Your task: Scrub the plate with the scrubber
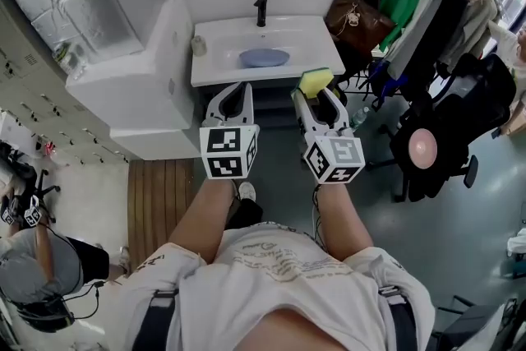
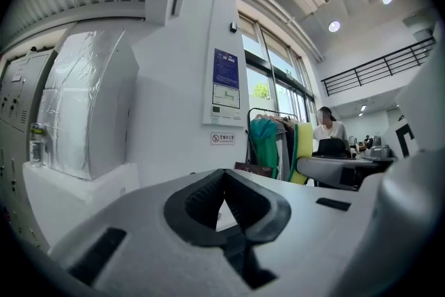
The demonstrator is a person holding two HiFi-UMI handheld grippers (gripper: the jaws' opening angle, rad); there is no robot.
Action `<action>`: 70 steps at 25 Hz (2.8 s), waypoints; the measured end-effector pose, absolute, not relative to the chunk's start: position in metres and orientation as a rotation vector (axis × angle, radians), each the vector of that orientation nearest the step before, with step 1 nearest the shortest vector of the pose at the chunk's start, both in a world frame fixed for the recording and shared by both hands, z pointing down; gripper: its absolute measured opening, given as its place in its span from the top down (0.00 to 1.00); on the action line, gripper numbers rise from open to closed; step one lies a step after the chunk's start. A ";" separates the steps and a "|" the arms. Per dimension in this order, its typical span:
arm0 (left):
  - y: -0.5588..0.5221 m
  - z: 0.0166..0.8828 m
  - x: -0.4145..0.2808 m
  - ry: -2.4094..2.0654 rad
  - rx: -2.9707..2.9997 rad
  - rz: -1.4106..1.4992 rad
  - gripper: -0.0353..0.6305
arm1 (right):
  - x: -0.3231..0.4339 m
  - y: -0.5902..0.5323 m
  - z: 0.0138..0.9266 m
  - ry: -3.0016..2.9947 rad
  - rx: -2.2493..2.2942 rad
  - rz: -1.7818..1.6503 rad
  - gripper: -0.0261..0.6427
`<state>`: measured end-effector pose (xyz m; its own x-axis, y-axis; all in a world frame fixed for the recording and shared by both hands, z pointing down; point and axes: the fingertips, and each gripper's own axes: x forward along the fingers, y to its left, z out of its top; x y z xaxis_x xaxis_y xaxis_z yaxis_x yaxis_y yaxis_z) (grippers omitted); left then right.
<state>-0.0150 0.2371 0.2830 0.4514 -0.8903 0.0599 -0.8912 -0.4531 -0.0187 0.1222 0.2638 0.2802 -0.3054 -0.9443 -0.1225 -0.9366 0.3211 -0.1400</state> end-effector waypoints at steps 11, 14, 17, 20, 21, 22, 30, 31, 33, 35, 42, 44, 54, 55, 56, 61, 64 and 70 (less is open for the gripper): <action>0.115 0.287 -0.021 -1.561 2.687 0.081 0.92 | 0.110 0.145 0.287 2.384 -1.734 -0.137 0.66; 0.082 0.289 -0.024 -1.546 2.692 0.095 0.92 | 0.107 0.116 0.286 2.377 -1.752 -0.130 0.66; 0.053 0.290 -0.028 -1.525 2.702 0.110 0.92 | 0.102 0.088 0.286 2.365 -1.770 -0.131 0.66; 0.029 0.294 -0.032 -1.500 2.713 0.126 0.92 | 0.098 0.064 0.288 2.356 -1.786 -0.139 0.66; 0.022 0.295 -0.033 -1.493 2.716 0.133 0.92 | 0.097 0.057 0.289 2.354 -1.790 -0.140 0.66; 0.016 0.298 -0.034 -1.486 2.716 0.141 0.92 | 0.096 0.052 0.290 2.354 -1.793 -0.141 0.66; -0.024 0.319 -0.047 -1.468 2.678 0.190 0.92 | 0.090 0.014 0.307 2.362 -1.812 -0.181 0.66; -0.029 0.321 -0.048 -1.468 2.673 0.199 0.92 | 0.090 0.010 0.309 2.361 -1.811 -0.189 0.66; -0.037 0.326 -0.050 -1.469 2.668 0.216 0.92 | 0.090 0.000 0.314 2.363 -1.806 -0.207 0.66; -0.046 0.332 -0.051 -1.470 2.664 0.232 0.92 | 0.090 -0.011 0.319 2.373 -1.800 -0.219 0.66; -0.089 0.355 -0.051 -1.471 2.611 0.274 0.92 | 0.089 -0.058 0.338 2.441 -1.794 -0.237 0.66; -0.102 0.357 -0.048 -1.475 2.605 0.278 0.92 | 0.092 -0.070 0.344 2.457 -1.789 -0.246 0.66; -0.168 0.389 -0.024 -1.494 2.534 0.374 0.92 | 0.120 -0.143 0.385 2.571 -1.764 -0.339 0.66; -0.174 0.394 -0.023 -1.498 2.522 0.388 0.92 | 0.121 -0.150 0.390 2.588 -1.757 -0.348 0.66; -0.180 0.399 -0.022 -1.502 2.509 0.403 0.92 | 0.123 -0.156 0.396 2.606 -1.751 -0.357 0.66; -0.206 0.430 -0.016 -1.519 2.430 0.488 0.92 | 0.136 -0.185 0.438 2.693 -1.730 -0.444 0.66; -0.215 0.456 -0.016 -1.518 2.365 0.552 0.92 | 0.142 -0.197 0.468 2.743 -1.711 -0.524 0.66; -0.226 0.518 -0.025 -1.497 2.189 0.665 0.92 | 0.146 -0.213 0.524 2.899 -1.637 -0.642 0.66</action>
